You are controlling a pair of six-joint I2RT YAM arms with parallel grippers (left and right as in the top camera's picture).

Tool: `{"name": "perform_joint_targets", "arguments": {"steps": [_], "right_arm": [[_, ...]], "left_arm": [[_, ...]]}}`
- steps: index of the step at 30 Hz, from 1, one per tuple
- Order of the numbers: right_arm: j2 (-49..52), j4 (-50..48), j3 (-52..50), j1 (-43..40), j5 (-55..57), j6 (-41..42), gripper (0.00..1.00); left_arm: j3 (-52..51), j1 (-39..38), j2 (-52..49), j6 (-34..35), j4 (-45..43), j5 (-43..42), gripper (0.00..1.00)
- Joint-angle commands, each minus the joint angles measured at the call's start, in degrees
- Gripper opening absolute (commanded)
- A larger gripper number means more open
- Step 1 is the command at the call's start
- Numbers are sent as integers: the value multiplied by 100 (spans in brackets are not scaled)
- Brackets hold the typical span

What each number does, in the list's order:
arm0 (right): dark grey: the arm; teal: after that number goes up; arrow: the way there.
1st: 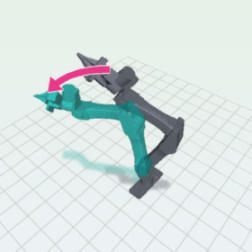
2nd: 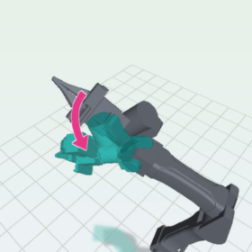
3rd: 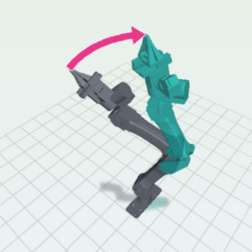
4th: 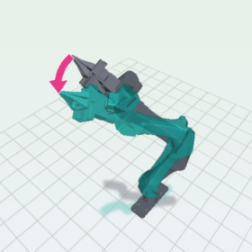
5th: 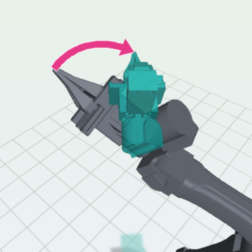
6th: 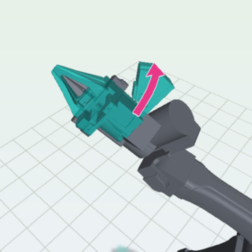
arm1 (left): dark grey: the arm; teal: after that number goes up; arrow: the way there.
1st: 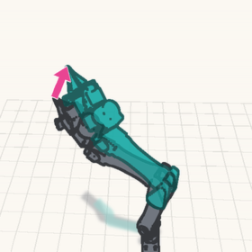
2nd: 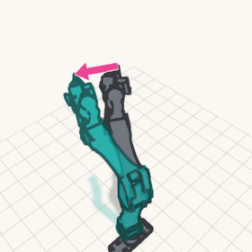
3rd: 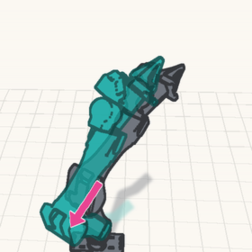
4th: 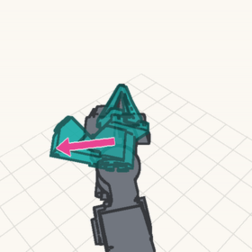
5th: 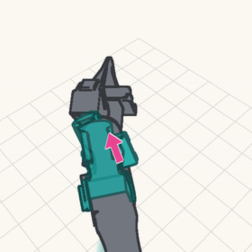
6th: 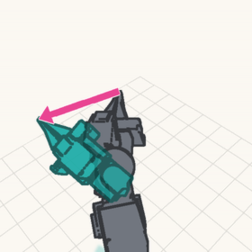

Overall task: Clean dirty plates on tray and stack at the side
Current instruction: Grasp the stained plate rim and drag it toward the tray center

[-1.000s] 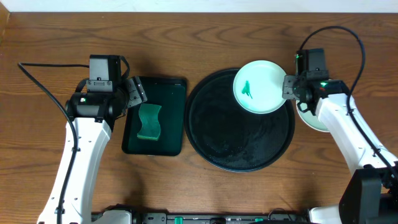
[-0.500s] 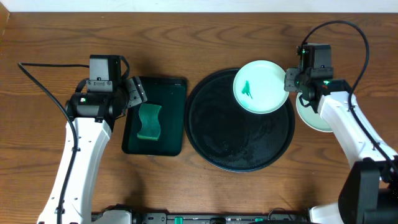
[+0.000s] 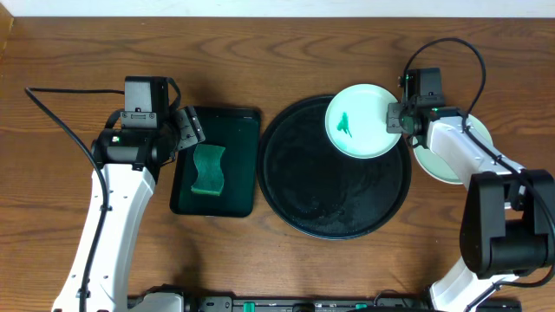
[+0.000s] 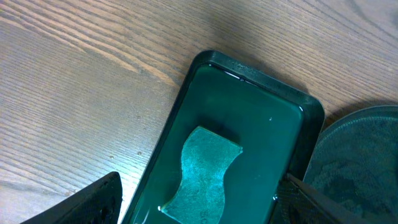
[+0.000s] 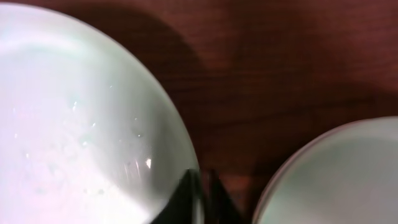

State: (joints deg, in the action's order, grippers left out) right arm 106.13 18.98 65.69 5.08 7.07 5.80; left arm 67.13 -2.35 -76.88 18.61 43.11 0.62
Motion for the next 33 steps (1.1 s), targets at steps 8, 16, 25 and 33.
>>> {"name": "perform_joint_targets", "arguments": {"steps": [8,16,25,33], "right_arm": [[26,219,63,-44,-258,-33,1],[-20,577,63,22,-437,-33,1],[-492,1370,63,162,-999,-31,1],[-531,2258,63,308,-1504,-31,1]], "left_arm": [[92,15,4,9,11,74,80],[92,15,4,9,11,74,80],[92,15,4,9,11,74,80],[92,15,4,9,11,72,80]]}}
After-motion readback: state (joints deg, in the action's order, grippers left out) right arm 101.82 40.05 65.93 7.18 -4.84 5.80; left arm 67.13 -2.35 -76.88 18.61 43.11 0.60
